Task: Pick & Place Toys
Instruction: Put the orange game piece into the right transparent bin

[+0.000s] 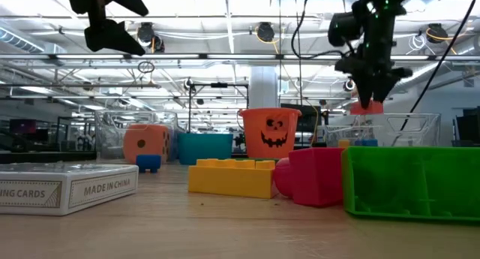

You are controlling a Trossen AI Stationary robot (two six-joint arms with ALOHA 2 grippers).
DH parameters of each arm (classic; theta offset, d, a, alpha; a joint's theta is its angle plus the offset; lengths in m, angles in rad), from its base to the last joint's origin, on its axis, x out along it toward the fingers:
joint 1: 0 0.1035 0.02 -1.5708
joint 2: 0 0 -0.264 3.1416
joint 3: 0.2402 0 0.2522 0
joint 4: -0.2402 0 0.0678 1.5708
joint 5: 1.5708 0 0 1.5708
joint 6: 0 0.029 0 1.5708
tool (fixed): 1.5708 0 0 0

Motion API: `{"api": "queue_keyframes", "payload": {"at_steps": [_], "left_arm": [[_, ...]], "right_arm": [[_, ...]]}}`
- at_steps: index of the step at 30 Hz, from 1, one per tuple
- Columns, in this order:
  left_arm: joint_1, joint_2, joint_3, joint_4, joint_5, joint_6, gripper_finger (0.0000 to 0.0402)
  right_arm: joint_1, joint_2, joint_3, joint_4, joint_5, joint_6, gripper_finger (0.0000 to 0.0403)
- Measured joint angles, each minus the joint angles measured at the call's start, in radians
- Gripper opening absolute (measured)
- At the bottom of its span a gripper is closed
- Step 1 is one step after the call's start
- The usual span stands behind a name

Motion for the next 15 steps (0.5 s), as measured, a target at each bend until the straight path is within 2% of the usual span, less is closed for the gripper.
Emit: {"api": "queue_keyframes", "payload": {"at_steps": [6,15], "left_arm": [[0.0,0.0,0.0,-0.001,0.012,-0.01,0.0379],[0.0,0.0,0.0,-0.001,0.012,-0.015,0.0379]], "right_arm": [[0.0,0.0,-0.14,0.154,-0.075,0.039,0.0141],[0.0,0.0,-0.279,0.274,-0.103,0.082,0.0141]]}}
